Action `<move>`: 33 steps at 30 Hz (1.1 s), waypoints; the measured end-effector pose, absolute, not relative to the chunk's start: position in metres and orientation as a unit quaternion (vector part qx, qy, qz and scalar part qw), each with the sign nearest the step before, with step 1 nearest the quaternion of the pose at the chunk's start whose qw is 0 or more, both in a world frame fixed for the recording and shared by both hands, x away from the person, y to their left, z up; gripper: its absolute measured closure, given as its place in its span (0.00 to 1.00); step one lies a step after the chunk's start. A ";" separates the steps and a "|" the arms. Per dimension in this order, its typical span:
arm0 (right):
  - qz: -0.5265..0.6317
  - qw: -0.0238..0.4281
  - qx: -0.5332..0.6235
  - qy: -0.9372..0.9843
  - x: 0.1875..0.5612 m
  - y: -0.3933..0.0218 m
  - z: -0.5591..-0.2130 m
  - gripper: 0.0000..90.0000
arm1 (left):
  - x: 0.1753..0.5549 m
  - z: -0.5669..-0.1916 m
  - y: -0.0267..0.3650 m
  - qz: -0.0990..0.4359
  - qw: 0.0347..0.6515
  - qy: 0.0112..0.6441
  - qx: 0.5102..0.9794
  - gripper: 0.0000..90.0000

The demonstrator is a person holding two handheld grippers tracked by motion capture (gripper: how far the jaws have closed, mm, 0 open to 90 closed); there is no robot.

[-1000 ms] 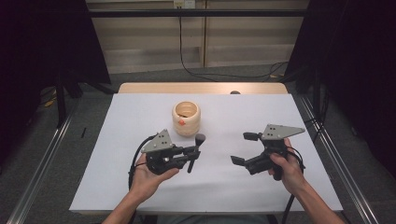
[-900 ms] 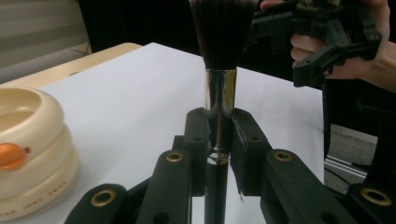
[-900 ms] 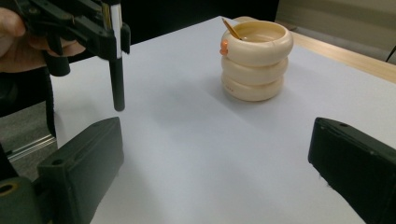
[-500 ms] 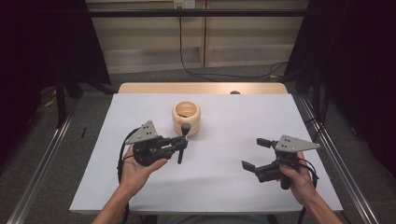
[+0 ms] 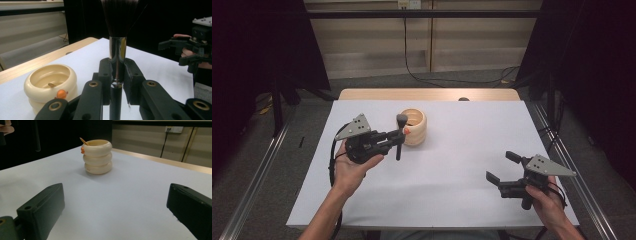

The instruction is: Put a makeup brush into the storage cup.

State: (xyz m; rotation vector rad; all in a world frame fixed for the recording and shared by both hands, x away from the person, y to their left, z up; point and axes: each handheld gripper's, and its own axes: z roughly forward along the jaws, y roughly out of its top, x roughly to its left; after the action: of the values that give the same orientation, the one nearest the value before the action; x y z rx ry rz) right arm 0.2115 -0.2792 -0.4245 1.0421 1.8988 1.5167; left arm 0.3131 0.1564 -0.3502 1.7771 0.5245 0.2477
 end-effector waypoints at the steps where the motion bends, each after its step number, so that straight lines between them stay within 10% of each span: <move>1: 0.556 0.251 0.383 0.693 0.210 -0.280 -0.426 0.02 | 0.314 -0.350 0.156 0.105 0.597 0.225 0.763 0.87; 33: 0.546 0.266 0.396 0.688 0.195 -0.285 -0.451 0.00 | 0.366 -0.328 0.139 0.133 0.616 0.246 0.736 0.87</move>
State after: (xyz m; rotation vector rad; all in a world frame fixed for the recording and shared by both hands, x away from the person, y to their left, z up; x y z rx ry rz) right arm 0.1950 -0.2852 -0.4510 1.0691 1.8587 1.4749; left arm 0.3658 0.1393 -0.3281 1.6962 0.5673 0.3072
